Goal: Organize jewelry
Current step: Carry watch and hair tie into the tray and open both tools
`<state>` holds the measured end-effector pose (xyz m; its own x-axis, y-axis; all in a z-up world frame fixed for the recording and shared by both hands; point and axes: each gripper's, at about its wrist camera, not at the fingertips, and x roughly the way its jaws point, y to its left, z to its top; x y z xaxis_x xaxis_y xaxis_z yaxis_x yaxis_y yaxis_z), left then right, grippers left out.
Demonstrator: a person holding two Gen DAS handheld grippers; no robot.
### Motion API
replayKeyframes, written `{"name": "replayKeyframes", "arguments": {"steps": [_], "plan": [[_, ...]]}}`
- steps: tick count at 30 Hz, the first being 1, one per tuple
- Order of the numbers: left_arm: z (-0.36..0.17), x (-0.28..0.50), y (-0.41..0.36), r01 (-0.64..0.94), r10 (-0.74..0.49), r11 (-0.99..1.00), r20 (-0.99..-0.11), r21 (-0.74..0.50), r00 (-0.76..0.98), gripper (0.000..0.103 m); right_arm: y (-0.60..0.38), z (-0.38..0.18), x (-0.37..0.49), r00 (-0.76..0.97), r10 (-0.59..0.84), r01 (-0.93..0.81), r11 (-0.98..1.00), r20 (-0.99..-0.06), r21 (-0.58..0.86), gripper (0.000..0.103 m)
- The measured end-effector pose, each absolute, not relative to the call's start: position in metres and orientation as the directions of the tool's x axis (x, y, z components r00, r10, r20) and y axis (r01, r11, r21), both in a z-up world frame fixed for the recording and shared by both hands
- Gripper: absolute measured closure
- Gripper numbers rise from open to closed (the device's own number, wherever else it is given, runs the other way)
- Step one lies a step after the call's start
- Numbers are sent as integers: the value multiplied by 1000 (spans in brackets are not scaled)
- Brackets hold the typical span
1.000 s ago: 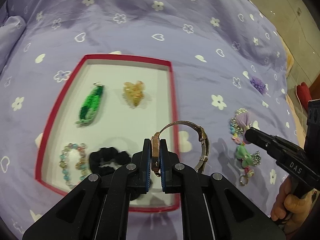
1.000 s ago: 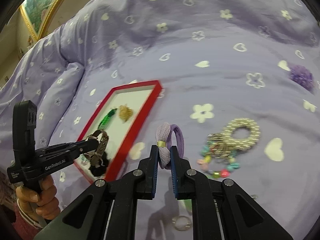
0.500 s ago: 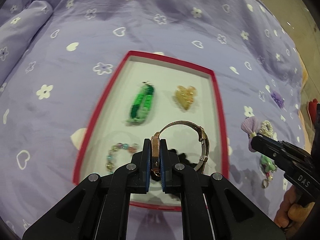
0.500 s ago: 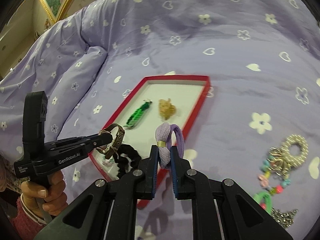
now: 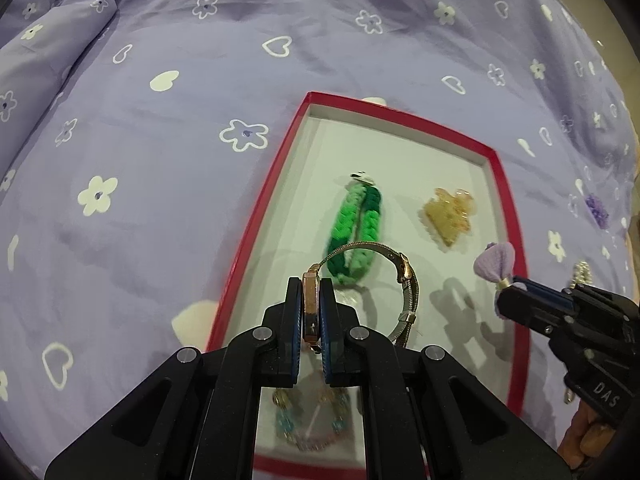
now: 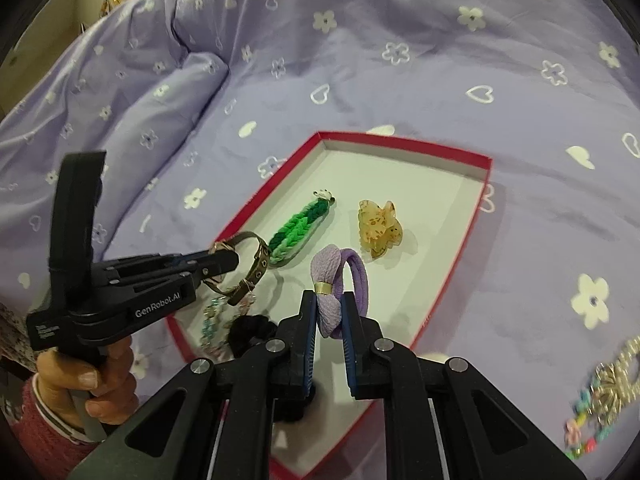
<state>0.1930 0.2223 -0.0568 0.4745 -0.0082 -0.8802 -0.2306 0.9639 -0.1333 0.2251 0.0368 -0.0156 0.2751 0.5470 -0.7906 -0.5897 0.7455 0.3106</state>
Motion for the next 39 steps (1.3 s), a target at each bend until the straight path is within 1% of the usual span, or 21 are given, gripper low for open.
{"name": "replayKeyframes", "arguments": {"steps": [7, 9, 17, 20, 22, 24, 27, 36, 39], "plan": [[-73, 207, 226, -234, -1, 965, -898, -115, 439, 96, 50, -39, 241, 241, 491, -595, 756, -837, 273, 89], [-76, 207, 226, -230, 1, 967, -899, -111, 439, 96, 51, -42, 242, 233, 485, -596, 756, -843, 271, 87], [-76, 208, 223, -222, 15, 971, -899, -92, 438, 95, 50, -48, 245, 217, 484, -589, 757, -848, 281, 87], [-73, 209, 220, -217, 24, 973, -899, -79, 437, 89, 50, -47, 244, 215, 489, -588, 756, -845, 287, 81], [-70, 207, 220, -220, 32, 973, -897, -73, 440, 80, 50, -46, 244, 214, 496, -591, 752, -842, 292, 73], [-65, 204, 220, -220, 34, 973, -893, -74, 448, 75, 49, -44, 242, 218, 500, -594, 749, -838, 292, 71], [-55, 199, 222, -226, 36, 971, -887, -79, 461, 70, 44, -39, 242, 224, 508, -588, 751, -832, 300, 71], [-36, 174, 218, -251, -2, 957, -866, -147, 500, 65, 6, -11, 225, 281, 554, -559, 758, -784, 336, 70], [-31, 168, 210, -244, -16, 956, -859, -163, 512, 64, -15, -1, 217, 306, 566, -539, 766, -766, 351, 68]]}}
